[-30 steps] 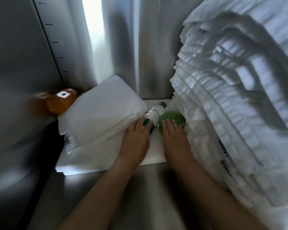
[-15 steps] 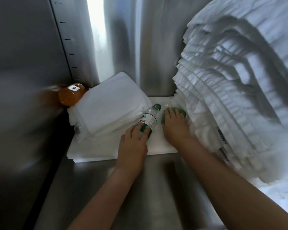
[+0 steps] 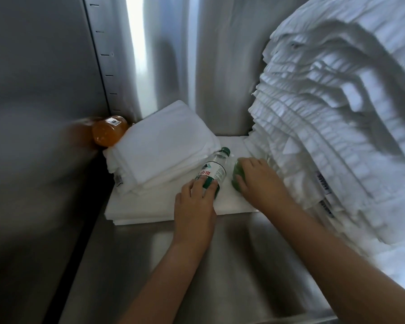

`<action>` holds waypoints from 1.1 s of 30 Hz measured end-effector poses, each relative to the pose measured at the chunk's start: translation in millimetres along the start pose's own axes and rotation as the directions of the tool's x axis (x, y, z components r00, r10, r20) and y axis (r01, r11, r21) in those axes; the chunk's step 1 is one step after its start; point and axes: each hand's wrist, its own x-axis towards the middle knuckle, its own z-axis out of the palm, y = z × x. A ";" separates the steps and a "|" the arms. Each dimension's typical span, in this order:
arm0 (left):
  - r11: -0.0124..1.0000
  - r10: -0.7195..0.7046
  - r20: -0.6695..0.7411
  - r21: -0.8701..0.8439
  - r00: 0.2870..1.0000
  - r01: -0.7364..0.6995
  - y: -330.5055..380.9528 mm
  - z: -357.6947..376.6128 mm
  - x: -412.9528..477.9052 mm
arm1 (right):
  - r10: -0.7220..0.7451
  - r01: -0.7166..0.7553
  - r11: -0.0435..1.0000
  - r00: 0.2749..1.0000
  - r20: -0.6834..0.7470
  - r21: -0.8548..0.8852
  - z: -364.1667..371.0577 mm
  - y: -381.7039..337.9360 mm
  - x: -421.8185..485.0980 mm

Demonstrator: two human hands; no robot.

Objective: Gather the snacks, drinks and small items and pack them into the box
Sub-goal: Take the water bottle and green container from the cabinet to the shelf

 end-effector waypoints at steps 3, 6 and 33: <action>1.000 0.009 0.020 0.017 1.000 -0.009 -0.9 0.5 -1.4 | 0.083 -0.076 0.996 0.976 0.203 -0.043 2.9 -1.6 12.8; 1.000 -0.002 0.019 0.003 1.000 0.002 -2.5 0.8 -1.1 | 0.088 -0.070 0.993 0.975 0.202 -0.091 8.7 -2.4 8.3; 1.000 -0.024 -0.057 -0.021 0.998 0.022 -3.6 14.7 -1.0 | 0.195 -0.165 0.977 0.949 -0.248 0.134 -1.7 -15.0 -109.3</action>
